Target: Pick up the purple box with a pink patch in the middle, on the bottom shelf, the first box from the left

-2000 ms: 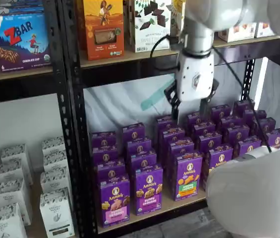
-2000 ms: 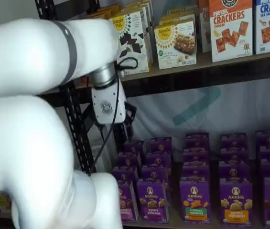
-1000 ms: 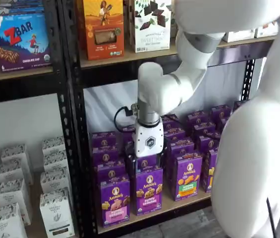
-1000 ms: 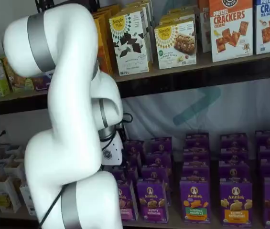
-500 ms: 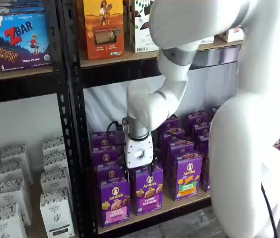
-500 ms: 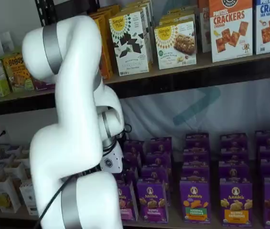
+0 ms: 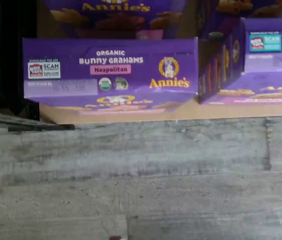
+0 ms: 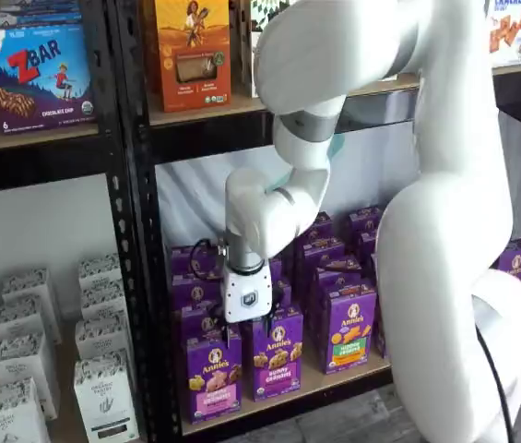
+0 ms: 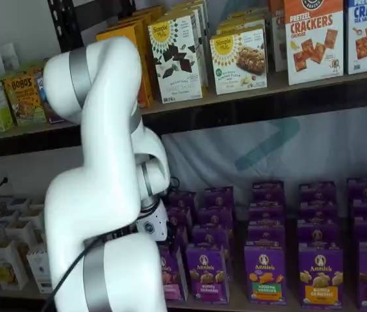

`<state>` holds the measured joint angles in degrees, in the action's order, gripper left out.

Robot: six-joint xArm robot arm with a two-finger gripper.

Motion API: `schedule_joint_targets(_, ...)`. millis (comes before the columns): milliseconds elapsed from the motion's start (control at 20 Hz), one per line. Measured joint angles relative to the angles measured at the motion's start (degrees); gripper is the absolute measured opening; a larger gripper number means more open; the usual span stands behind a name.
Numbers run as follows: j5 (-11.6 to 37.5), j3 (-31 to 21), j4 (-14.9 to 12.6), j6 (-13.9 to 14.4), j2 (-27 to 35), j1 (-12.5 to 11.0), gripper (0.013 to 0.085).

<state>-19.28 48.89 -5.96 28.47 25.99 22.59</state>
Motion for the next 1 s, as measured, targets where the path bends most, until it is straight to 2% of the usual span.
schedule_joint_targets(200,-0.87,4.19,1.48,-0.68,3.66,0.73,0.085)
schedule_joint_targets(350,-1.35,6.9,-1.64,2.54,5.54,1.04,0.085)
schedule_joint_targets(450,-2.23,8.45,-2.15,3.19,6.44,1.26,0.085)
schedule_joint_targets(850,-4.09,13.64,-2.22,2.79,9.76,0.83,0.085)
schedule_joint_targets(1000,-2.19,14.25,-2.31,2.14,10.75,0.07,0.085)
